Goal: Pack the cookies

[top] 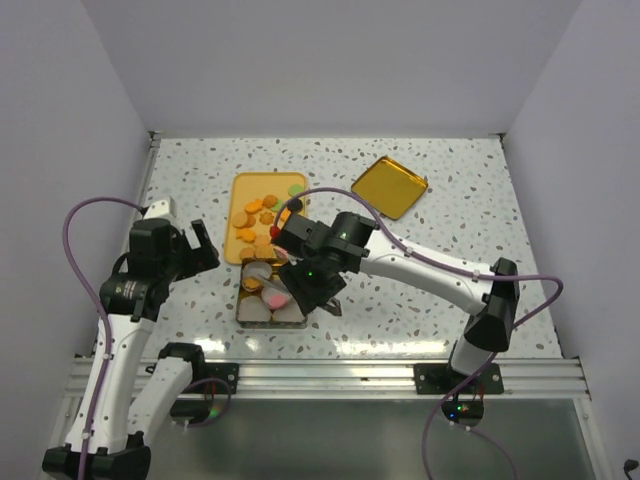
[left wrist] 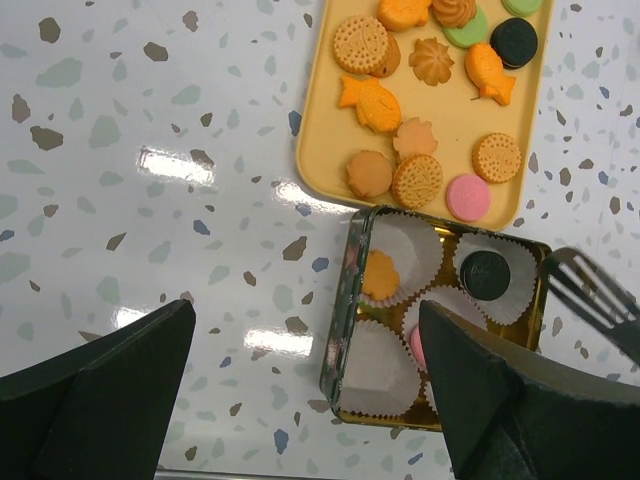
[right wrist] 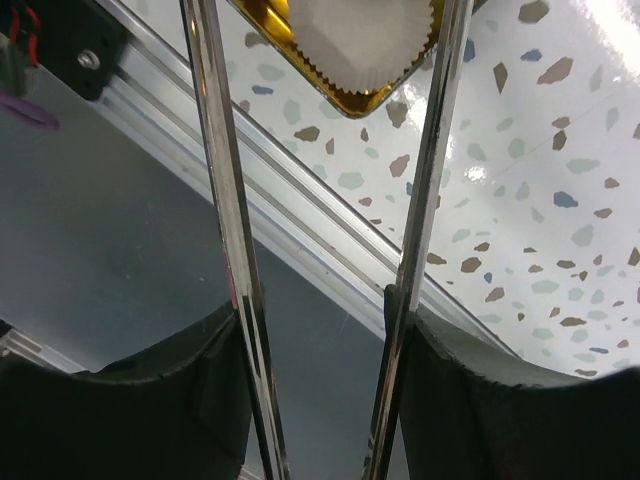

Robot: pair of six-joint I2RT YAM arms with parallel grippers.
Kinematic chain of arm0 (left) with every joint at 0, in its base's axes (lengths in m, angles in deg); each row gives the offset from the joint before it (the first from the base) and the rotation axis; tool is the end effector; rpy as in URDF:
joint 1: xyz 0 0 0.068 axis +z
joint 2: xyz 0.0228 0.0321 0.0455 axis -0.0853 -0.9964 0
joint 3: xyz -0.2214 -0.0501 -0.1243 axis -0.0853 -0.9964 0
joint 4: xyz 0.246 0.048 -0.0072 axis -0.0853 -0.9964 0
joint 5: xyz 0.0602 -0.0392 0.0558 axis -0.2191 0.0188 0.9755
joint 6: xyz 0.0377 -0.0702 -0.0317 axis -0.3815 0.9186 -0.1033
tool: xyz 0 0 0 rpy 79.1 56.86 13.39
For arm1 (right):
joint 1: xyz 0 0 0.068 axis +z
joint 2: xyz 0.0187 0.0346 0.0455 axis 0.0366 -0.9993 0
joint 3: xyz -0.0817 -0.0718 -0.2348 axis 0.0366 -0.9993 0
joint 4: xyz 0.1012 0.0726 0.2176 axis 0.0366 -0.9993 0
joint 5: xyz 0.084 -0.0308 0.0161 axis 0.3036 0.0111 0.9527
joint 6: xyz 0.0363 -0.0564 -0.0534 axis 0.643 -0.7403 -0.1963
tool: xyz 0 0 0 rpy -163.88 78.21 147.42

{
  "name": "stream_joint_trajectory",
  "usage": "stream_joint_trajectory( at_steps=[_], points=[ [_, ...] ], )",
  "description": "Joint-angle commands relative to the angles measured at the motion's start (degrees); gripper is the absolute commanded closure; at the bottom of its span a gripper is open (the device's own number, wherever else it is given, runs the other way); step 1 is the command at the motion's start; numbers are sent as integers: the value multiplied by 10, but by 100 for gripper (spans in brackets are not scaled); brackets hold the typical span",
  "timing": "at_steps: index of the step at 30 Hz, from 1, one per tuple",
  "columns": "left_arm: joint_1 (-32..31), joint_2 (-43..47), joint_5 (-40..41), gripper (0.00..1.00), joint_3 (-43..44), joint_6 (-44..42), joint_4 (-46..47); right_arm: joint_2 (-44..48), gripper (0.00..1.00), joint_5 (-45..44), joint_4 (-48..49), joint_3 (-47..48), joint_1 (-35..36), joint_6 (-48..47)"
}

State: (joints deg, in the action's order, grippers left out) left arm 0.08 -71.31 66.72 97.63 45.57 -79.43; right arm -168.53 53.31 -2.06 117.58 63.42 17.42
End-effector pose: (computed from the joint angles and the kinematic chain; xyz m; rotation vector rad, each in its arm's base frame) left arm 0.1658 -0.0077 0.2822 -0.4260 2.2388 -0.1718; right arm 0.1364 0.3111 0.2758 -0.9604 2.7630 0.4238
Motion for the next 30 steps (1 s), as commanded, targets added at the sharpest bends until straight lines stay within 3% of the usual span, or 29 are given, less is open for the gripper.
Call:
stream_joint_trajectory(
  at_steps=[1, 10, 18, 30],
  points=[
    [-7, 10, 6, 0, -4, -18, 24, -9, 46, -32, -37, 87, -17, 5],
    [-13, 14, 1, 0, -7, -16, 24, -104, 47, -35, -70, 214, -144, -26],
    [-18, 21, -2, 0, -8, -13, 26, -215, 49, -32, -49, 248, -174, -40],
    [-32, 16, 18, 0, -2, -20, 24, -279, 50, -26, -37, 253, -190, -43]
  ],
)
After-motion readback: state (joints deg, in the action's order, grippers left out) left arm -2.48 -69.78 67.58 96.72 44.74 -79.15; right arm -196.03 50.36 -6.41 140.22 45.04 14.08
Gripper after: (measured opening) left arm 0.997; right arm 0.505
